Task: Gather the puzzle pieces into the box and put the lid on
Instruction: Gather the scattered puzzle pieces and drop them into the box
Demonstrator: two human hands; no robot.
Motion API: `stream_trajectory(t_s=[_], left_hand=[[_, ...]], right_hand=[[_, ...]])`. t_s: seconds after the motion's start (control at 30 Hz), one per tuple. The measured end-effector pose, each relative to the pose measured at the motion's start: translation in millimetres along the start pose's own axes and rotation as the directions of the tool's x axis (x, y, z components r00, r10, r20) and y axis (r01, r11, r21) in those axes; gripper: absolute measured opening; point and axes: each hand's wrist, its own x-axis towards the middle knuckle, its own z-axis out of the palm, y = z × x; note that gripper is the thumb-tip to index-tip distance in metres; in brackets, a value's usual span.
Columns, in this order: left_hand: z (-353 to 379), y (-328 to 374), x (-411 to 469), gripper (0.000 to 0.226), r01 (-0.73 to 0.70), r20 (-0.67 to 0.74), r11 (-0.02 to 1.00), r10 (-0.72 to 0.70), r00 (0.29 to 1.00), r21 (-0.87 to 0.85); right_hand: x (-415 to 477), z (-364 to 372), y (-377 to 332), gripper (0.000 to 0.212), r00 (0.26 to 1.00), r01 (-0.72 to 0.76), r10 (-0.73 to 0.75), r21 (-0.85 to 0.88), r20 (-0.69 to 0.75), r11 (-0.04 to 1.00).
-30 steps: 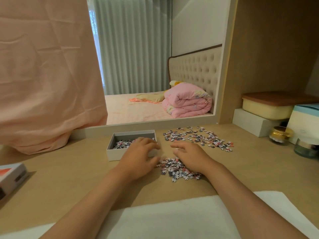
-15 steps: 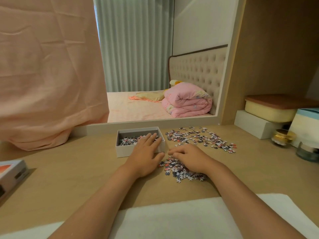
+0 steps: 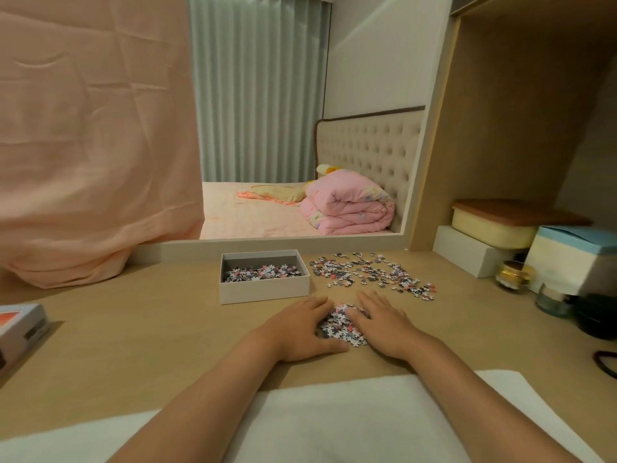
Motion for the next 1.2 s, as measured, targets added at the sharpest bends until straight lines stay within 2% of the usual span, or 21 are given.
stream_trajectory(t_s=[0.1,0.23,0.33,0.43,0.5,0.57,0.63,0.73,0.77,0.87,0.97,1.03,1.1,1.13,1.2], left_hand=[[-3,-4,-9,0.101,0.026,-0.007,0.999,-0.026,1.0,-0.043],[-13,-14,-23,0.109,0.069,0.036,0.993,-0.065,0.997,-0.1],[-20,-28,-34,0.111,0.081,0.054,0.99,-0.076,0.996,-0.112],[-20,-44,-43,0.115,0.107,0.034,0.986,-0.104,0.994,-0.129],[-21,-51,-47,0.106,0.098,0.006,0.98,-0.099,0.995,-0.173],[-22,-55,-50,0.08,0.089,-0.033,0.968,-0.1,0.994,-0.236],[-26,-60,-54,0.067,0.075,-0.048,0.962,-0.09,0.995,-0.264],[-32,-70,-62,0.093,0.134,-0.017,0.957,-0.143,0.99,-0.257],[-33,-73,-64,0.097,0.16,-0.019,0.95,-0.172,0.985,-0.268],[-35,-73,-68,0.09,0.183,-0.043,0.933,-0.206,0.978,-0.31],[-32,-65,-69,0.11,0.18,0.002,0.946,-0.187,0.982,-0.268],[-26,-59,-67,0.123,0.166,0.037,0.967,-0.162,0.986,-0.195],[-20,-56,-61,0.127,0.121,0.03,0.986,-0.119,0.992,-0.113],[-20,-54,-59,0.122,0.091,0.007,0.989,-0.091,0.996,-0.113],[-20,-52,-57,0.097,0.039,-0.056,0.98,-0.051,0.997,-0.196]], right_hand=[[5,10,-13,0.071,0.999,0.04,-0.04,-0.019,0.027,0.999],[13,19,-42,0.06,0.985,0.164,-0.166,0.054,0.042,0.985],[14,33,-67,0.054,0.961,0.277,-0.276,0.107,-0.025,0.955],[12,44,-86,0.049,0.941,0.336,-0.324,0.158,-0.101,0.928],[12,46,-95,0.041,0.928,0.37,-0.349,0.199,-0.132,0.907],[11,48,-103,0.038,0.917,0.395,-0.368,0.235,-0.153,0.888],[10,48,-109,0.034,0.913,0.406,-0.379,0.279,-0.149,0.87],[10,43,-112,0.029,0.927,0.373,-0.356,0.41,-0.12,0.832],[11,40,-112,0.03,0.933,0.352,-0.342,0.476,-0.11,0.806],[13,29,-104,0.031,0.949,0.292,-0.301,0.635,-0.097,0.715],[13,20,-91,0.029,0.955,0.252,-0.287,0.711,-0.073,0.657],[9,21,-84,0.033,0.953,0.264,-0.294,0.667,-0.07,0.697],[1,29,-85,0.041,0.951,0.281,-0.302,0.575,-0.061,0.769],[-4,34,-88,0.046,0.947,0.296,-0.316,0.507,-0.048,0.81],[-8,41,-98,0.047,0.933,0.346,-0.358,0.38,-0.04,0.858]])
